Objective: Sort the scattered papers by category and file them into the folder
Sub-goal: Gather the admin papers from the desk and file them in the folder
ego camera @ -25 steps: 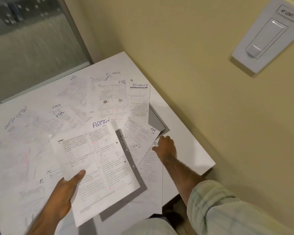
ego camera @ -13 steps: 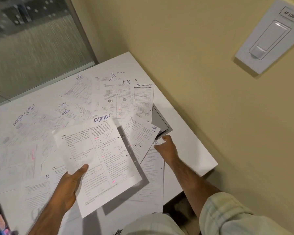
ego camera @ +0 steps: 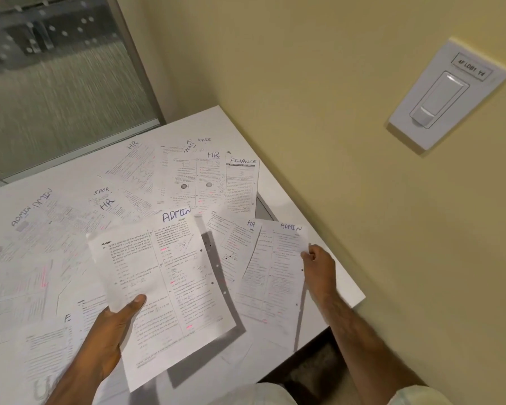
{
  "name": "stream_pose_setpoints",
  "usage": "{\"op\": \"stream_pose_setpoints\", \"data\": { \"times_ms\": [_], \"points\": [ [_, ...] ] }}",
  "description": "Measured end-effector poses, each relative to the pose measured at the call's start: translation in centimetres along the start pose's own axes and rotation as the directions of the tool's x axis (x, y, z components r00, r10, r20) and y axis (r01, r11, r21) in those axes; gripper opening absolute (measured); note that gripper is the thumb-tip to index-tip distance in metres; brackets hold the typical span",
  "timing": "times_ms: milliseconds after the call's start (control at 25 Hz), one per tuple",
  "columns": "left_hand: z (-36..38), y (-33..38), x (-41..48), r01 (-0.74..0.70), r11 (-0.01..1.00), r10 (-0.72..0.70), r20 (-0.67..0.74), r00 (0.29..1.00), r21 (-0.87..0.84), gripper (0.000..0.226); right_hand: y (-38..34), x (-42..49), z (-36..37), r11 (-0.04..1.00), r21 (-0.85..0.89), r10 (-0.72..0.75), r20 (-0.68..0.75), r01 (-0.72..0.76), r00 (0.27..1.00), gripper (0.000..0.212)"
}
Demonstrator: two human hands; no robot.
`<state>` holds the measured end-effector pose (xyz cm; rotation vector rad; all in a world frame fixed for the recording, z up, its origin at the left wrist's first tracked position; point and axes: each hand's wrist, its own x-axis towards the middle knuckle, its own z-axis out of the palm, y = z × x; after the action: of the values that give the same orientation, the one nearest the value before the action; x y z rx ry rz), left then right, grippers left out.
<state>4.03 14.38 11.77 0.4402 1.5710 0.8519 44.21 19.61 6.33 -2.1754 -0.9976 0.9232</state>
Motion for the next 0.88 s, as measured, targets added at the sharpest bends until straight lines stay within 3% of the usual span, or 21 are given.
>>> {"op": "stream_pose_setpoints", "data": {
  "times_ms": [80,160,240,360,440,560,680,800,880],
  "points": [
    [0.3,0.2,-0.1,0.010,1.000,-0.010,0.001,1.000,0.024,0.026,-1.2,0.8,-2.9,0.997,-0.056,-0.063,-0.053,0.060,0.997,0.030],
    [0.4,0.5,-0.2,0.014,0.999,-0.014,0.005,1.000,0.038,0.024,-2.9,0.6,-6.1,0.950,-0.241,-0.232,-0.111,0.200,0.966,0.023],
    [0.4,0.9,-0.5,0.014,0.999,-0.014,0.006,1.000,0.044,0.025,-5.8,-0.7,-9.2,0.826,-0.403,-0.488,-0.163,0.394,0.857,0.019],
    [0.0,1.6,-0.9,0.045,0.997,-0.046,0.027,0.999,0.059,0.034,-12.9,-4.1,-12.9,0.757,-0.309,-0.651,-0.268,0.577,0.710,0.017],
    [0.0,2.1,-1.0,0.063,0.996,-0.067,0.060,0.996,0.067,0.040,-16.3,-5.4,-14.3,0.805,-0.072,-0.581,-0.298,0.589,0.757,0.014],
    [1.1,3.4,-1.7,0.040,0.996,-0.050,0.128,0.990,0.085,0.047,-18.3,-5.3,-13.3,0.861,0.247,-0.408,-0.188,0.445,0.894,0.017],
    [2.2,4.4,-2.6,-0.050,0.995,0.036,0.150,0.988,0.092,0.047,-17.2,-4.4,-9.0,0.909,0.265,-0.340,0.027,0.321,0.940,0.019],
    [2.3,5.1,-2.8,-0.062,0.997,0.052,0.176,0.983,0.051,0.075,-15.0,-4.6,-3.7,0.928,0.330,-0.248,0.206,0.172,0.947,0.026],
    [2.4,5.4,-3.0,-0.066,0.998,0.063,0.194,0.979,0.008,0.073,-13.3,-4.8,-0.7,0.921,0.390,-0.131,0.298,0.005,0.945,0.031]
  ]
}}
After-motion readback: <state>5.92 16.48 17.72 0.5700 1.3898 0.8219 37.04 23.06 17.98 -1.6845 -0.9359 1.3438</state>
